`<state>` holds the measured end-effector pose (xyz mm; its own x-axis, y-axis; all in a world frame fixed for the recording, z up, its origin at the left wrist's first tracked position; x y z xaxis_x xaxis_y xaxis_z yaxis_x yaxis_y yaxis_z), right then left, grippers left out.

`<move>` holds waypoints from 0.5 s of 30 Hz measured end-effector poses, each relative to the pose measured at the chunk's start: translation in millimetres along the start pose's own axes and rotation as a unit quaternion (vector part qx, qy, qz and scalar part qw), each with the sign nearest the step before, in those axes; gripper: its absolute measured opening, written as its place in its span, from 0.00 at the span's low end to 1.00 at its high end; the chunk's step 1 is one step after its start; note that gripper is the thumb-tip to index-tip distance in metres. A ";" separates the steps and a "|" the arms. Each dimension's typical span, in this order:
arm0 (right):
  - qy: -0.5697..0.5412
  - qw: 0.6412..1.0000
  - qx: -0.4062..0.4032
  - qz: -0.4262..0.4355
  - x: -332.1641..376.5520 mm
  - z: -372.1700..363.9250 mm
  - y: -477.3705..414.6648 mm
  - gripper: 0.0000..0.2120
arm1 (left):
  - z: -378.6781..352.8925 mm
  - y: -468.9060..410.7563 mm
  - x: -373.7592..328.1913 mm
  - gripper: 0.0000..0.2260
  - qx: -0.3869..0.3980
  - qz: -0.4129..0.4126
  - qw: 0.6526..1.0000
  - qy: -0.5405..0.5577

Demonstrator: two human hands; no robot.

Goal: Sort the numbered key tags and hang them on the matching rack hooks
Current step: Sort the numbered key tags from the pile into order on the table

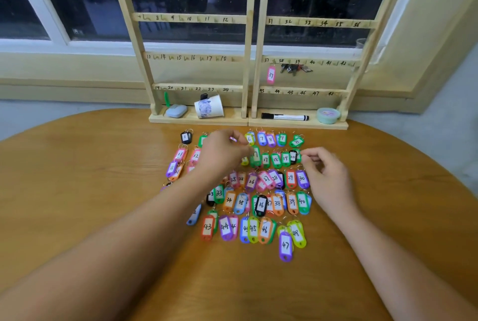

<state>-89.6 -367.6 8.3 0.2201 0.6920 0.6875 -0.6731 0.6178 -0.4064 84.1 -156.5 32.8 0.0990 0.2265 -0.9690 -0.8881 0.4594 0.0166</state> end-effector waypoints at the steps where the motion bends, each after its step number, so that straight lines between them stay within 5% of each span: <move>1: 0.002 1.000 0.000 0.001 -0.3 0.4 0.0 0.05 | -6.9 -6.8 -1.7 0.09 -0.002 0.001 1.000 -0.013; 15: 0.006 1.000 0.003 0.003 -1.0 1.4 -0.9 0.04 | -40.4 -29.5 2.5 0.09 -0.005 0.002 0.990 -0.142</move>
<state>-90.2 -369.3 8.8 0.2240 0.6997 0.6784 -0.6782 0.6119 -0.4071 92.4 -204.2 20.0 0.2164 0.4616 -0.8603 -0.8928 0.4502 0.0170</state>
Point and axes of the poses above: each hand's wrist, its own y-axis away from the middle knuckle, its own z-axis out of the back of the hand, x = y × z, the point moved 7 cm from there along -y, towards the middle knuckle, and after that the axes turned 8 degrees about y, right-handed, at the moved point
